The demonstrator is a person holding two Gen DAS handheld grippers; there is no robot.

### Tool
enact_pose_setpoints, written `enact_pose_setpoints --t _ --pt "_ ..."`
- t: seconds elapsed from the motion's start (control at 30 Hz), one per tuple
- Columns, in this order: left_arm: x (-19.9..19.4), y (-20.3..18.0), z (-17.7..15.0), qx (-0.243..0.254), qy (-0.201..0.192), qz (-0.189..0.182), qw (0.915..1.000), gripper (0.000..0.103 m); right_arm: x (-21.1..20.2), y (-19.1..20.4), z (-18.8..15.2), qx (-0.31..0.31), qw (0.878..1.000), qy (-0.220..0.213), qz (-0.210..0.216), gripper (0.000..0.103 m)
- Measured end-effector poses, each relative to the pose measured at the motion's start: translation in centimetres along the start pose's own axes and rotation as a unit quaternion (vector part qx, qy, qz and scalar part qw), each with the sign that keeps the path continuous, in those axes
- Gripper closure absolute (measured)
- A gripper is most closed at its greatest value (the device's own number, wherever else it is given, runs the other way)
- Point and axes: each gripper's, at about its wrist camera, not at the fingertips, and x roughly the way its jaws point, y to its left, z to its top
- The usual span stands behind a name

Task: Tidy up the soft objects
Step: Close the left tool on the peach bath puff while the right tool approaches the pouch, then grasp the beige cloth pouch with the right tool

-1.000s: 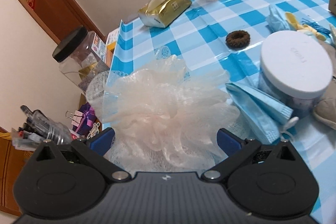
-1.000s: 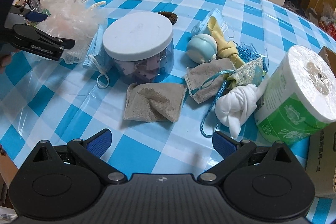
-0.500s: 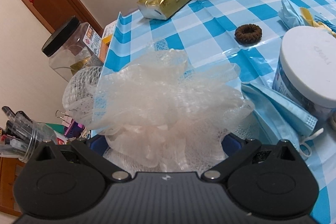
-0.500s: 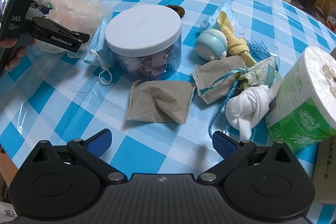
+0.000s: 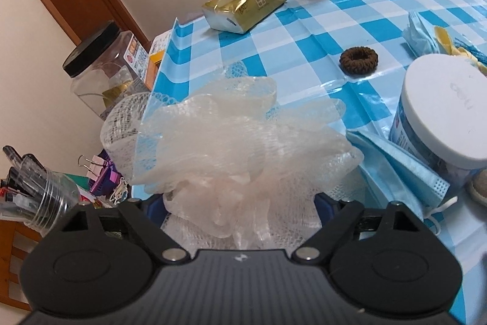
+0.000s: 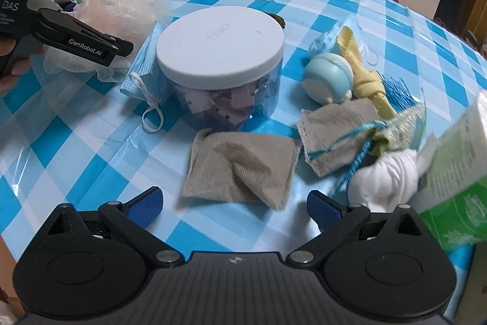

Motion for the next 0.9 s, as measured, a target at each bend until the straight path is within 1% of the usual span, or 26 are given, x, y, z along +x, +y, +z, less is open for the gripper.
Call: enact_pose_setpoints --t 0.1,0.2,0.33,0.4,0.57,0.67,0.73,0.8,0.9 --pt "-0.1 0.1 0.0 -0.003 -0.002 -0.001 1.0 0.016 0.7 0.2 0.6 -0.005 1.0 -0.001 -0.003 0.003" --pt "-0.2 0.2 0.0 -0.004 -0.004 -0.002 1.0 0.016 1.0 0.5 1.0 -0.012 1.0 -0.007 -0.008 0.006" --pt "0.0 0.2 0.2 -0.006 -0.004 -0.002 1.0 0.016 1.1 0.8 1.4 -0.023 0.999 -0.01 -0.024 0.015" --pt "-0.1 0.3 0.2 -0.01 -0.005 -0.005 0.9999 0.021 1.0 0.8 1.4 -0.022 0.999 -0.01 -0.024 0.021" --pt "-0.6 0.5 0.2 -0.016 -0.008 -0.012 0.9998 0.029 0.6 0.9 1.6 -0.023 0.999 -0.003 -0.036 0.033" --pt "-0.9 0.8 0.2 -0.021 -0.009 -0.015 0.9996 0.036 0.4 1.1 1.6 -0.023 0.999 -0.002 -0.039 0.039" --pt "-1.1 0.9 0.2 -0.023 -0.01 -0.019 0.9995 0.039 0.3 1.1 1.6 -0.023 0.999 -0.001 -0.039 0.043" --pt "-1.3 1.1 0.2 -0.027 -0.01 -0.022 0.9993 0.045 0.1 1.1 1.7 -0.023 0.999 -0.002 -0.04 0.046" --pt "-1.6 1.4 0.2 -0.033 -0.01 -0.028 0.999 0.05 -0.3 1.1 1.7 -0.022 0.999 -0.001 -0.037 0.049"
